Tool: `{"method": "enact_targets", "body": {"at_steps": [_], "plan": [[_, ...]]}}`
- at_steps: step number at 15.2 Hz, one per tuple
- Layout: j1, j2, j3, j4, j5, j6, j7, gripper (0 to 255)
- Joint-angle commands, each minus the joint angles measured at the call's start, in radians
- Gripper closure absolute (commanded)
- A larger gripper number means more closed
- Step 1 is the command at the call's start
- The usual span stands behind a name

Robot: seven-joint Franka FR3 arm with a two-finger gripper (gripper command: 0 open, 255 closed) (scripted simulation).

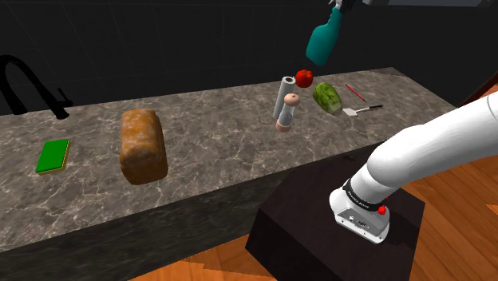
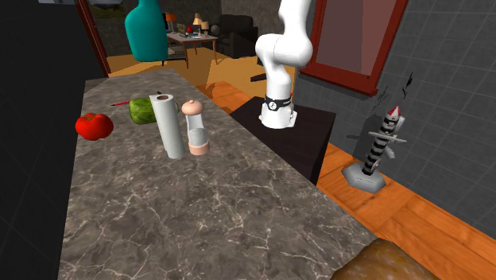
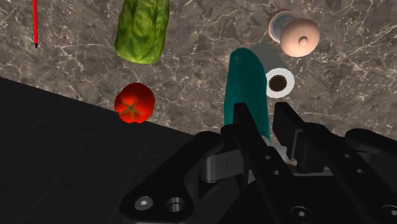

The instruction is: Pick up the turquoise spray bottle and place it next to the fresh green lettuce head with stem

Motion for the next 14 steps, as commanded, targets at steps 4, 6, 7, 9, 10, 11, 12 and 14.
{"method": "enact_targets", "body": {"at_steps": [4, 6, 7, 9, 10, 11, 12, 14], "plan": [[-0.002, -0.030, -0.001, -0.097, -0.005, 0.068, 0.007, 255], [-0.003, -0.040, -0.002, -0.134, -0.007, 0.094, 0.010, 255], [-0.004, -0.045, -0.002, -0.152, -0.008, 0.108, 0.011, 255], [-0.004, -0.054, -0.003, -0.187, -0.010, 0.134, 0.014, 255], [-0.005, -0.058, -0.003, -0.204, -0.011, 0.147, 0.016, 255], [-0.005, -0.062, -0.004, -0.221, -0.012, 0.160, 0.017, 255], [-0.006, -0.065, -0.004, -0.238, -0.013, 0.174, 0.018, 255], [-0.007, -0.072, -0.005, -0.271, -0.015, 0.200, 0.021, 255]]}}
